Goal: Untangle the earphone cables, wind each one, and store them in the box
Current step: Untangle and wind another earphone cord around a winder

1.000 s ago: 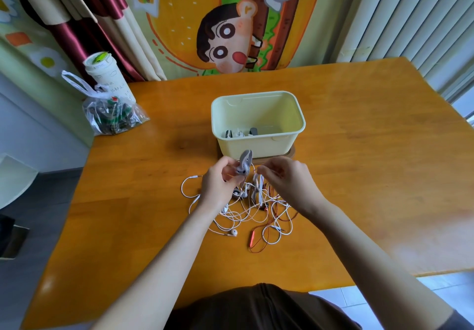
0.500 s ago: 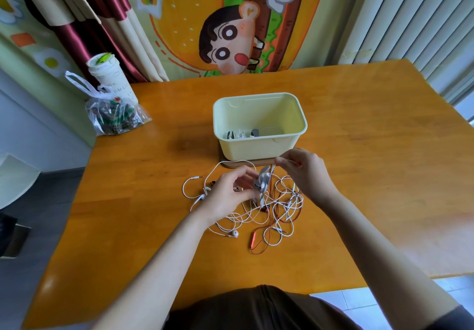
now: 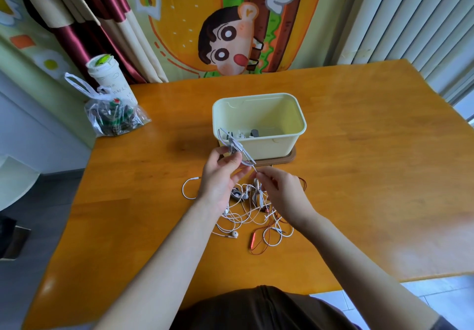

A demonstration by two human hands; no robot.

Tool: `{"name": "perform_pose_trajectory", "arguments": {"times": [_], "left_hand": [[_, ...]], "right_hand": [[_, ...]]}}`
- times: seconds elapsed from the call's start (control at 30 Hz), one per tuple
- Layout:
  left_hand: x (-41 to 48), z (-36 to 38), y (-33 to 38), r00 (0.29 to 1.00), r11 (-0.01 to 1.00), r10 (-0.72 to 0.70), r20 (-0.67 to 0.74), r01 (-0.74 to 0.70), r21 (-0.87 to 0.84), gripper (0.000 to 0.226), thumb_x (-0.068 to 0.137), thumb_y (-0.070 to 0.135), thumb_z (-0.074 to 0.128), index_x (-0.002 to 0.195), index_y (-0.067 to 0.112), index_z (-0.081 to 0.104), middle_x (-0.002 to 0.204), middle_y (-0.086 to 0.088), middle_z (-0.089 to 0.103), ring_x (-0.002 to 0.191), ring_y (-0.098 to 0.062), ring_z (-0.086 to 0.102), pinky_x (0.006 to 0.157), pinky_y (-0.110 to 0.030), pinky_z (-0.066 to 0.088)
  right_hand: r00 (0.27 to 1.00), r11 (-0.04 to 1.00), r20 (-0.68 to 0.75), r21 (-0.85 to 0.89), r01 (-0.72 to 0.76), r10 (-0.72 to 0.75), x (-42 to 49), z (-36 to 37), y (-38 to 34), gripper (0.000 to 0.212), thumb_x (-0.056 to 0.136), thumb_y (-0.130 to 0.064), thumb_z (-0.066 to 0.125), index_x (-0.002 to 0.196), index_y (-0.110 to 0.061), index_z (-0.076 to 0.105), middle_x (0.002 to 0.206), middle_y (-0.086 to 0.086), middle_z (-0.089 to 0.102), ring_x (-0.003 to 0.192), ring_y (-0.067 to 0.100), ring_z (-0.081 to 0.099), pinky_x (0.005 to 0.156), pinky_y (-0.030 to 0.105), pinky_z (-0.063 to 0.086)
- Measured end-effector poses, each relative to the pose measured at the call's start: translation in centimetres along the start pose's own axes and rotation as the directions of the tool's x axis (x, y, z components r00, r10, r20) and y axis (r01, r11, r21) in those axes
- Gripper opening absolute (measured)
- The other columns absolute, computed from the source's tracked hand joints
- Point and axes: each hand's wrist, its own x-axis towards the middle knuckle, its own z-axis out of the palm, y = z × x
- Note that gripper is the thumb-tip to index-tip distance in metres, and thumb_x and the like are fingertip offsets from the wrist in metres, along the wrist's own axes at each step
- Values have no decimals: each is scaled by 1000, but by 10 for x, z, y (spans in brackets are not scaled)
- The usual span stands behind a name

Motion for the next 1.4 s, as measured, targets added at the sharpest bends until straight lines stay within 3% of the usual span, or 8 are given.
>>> {"name": "perform_pose_trajectory", "arguments": {"times": [0.13,0.33,0.47,0.57,0.77,1.03,1.27,1.4], "left_hand": [[0,-3,-3,993,990,11,-115,5,142,18,88,-3,60,103,4,54,85,-6,61,80,-18,61,70,-31,58],[0,-8,-6,986,916,97,-132,-37,398,17,87,-1,64,96,11,55,86,-5,64,78,-16,63,73,-32,57],[2,-16,-12,985,694,167,-38,-90,714,17,84,5,69,88,17,58,85,-3,68,78,-20,66,73,-36,56],[2,-22,-10,983,512,176,57,-141,848,16,82,7,71,93,12,61,79,7,64,73,-11,62,60,-12,48],[-3,-26,-7,968,264,-88,236,-205,942,22,85,8,68,95,24,58,85,5,62,77,-15,60,61,-19,45],[-9,-21,-8,931,423,-169,324,-228,877,31,85,8,68,91,35,55,83,10,61,88,-19,62,82,-37,53],[-7,-22,-9,949,374,-185,256,-173,911,27,83,10,71,92,31,57,86,1,66,82,-23,65,82,-43,55],[-12,-20,-5,921,572,-222,320,-143,807,29,83,5,70,95,30,59,87,4,66,87,-14,64,88,-36,53]], "right_hand": [[999,996,11,-71,53,-53,0,0,-1,20,96,-17,51,94,-12,71,67,-22,50,56,0,51,54,10,38],[997,994,11,-79,78,-77,-1,-4,-7,20,96,-16,52,94,-11,72,64,-21,49,55,-2,51,50,10,36],[996,991,5,-98,95,-95,4,-8,-9,19,94,-17,54,91,-10,72,66,-21,50,61,-7,52,55,9,37],[996,987,14,-132,89,-88,8,-13,-4,18,93,-19,57,88,-10,72,70,-11,57,60,0,50,55,11,36],[997,982,-23,-181,63,-68,22,-27,7,19,88,-28,64,84,-11,70,74,-6,58,59,0,47,54,12,36],[996,992,-90,-121,-27,16,26,-36,18,17,88,-31,64,85,-15,69,81,-4,60,65,-2,48,56,6,36],[991,990,-132,-135,-49,31,27,-29,28,18,88,-30,63,89,-13,70,89,0,65,75,7,54,59,10,38],[986,994,-140,-47,-93,86,25,-28,27,16,89,-27,62,89,-12,69,82,-7,63,72,2,55,60,9,39]]}}
